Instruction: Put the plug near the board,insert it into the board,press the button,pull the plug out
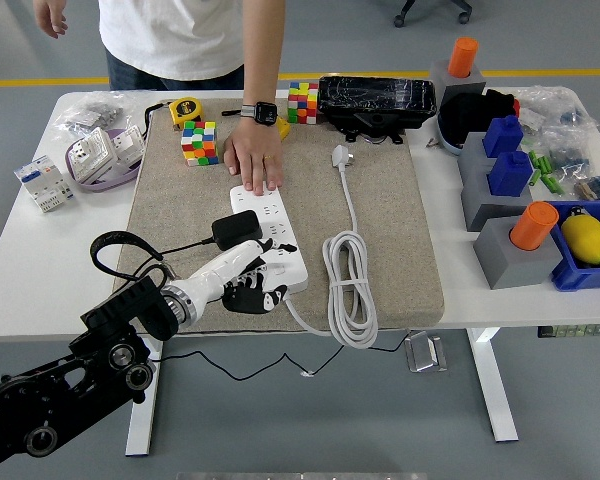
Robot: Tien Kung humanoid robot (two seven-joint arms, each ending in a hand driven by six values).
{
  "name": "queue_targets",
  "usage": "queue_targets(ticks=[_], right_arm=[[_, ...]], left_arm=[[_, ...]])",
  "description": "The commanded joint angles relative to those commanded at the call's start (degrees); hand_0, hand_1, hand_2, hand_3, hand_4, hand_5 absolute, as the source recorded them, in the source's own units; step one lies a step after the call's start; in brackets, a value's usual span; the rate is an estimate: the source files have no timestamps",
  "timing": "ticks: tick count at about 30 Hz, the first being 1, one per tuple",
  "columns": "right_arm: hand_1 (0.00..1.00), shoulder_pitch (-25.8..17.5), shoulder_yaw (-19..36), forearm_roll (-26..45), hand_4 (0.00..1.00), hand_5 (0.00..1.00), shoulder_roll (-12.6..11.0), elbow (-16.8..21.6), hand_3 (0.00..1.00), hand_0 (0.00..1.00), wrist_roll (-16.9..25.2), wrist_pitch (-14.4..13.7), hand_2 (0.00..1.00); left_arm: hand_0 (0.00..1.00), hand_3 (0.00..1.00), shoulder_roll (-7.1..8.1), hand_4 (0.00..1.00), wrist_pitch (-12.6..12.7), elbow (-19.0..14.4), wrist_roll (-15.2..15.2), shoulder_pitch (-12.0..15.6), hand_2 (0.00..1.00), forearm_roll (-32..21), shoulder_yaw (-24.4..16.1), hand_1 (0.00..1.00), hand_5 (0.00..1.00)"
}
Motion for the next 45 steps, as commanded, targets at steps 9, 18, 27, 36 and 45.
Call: queue_targets(ticks=[9, 18, 27, 36, 45], right_arm=[[0.625, -0.06, -0.13, 0.02, 0.933, 0.480, 0.02, -0.08, 0.547, 0.602, -0.04, 0.01, 0.622], [0.626, -0.08, -0.05, 0.06, 0.934, 0.479, 0.03, -0.08, 0.547, 0.602, -0.03, 0.00, 0.622], [0.625, -0.10, -0.12, 0.07, 0.934, 0.478, 0.05, -0.04, 0.547, 0.602, -0.01, 0.00, 0.622], [0.625, -0.02, -0.06, 0.08, 0.933, 0.477, 0.06, -0.09, 0.547, 0.602, -0.03, 0.01, 0.622], [0.625, 0.10, -0.23, 0.10, 0.934, 0.477, 0.01, -0.01, 0.547, 0.604, -0.01, 0.04, 0.622]], left_arm=[[0.322, 0.349, -0.16, 0.811, 6.79, 2.45, -7.37, 0.71, 0.453, -6.84, -0.31, 0.462, 0.282], [0.342, 0.347, 0.01, 0.815, 7.44, 2.53, -7.99, 1.02, 0.470, -7.80, -1.53, 0.468, 0.303], [0.346, 0.360, -0.05, 0.807, 7.09, 2.57, -7.55, 1.13, 0.472, -7.61, -1.45, 0.468, 0.306], [0.348, 0.487, -0.10, 0.807, 8.18, 3.42, -9.35, 0.92, 0.484, -7.58, -1.24, 0.481, 0.306], [0.559, 0.602, -1.47, 0.809, 10.44, 8.23, -14.48, -1.67, 0.611, -0.77, -1.40, 0.647, 0.276]])
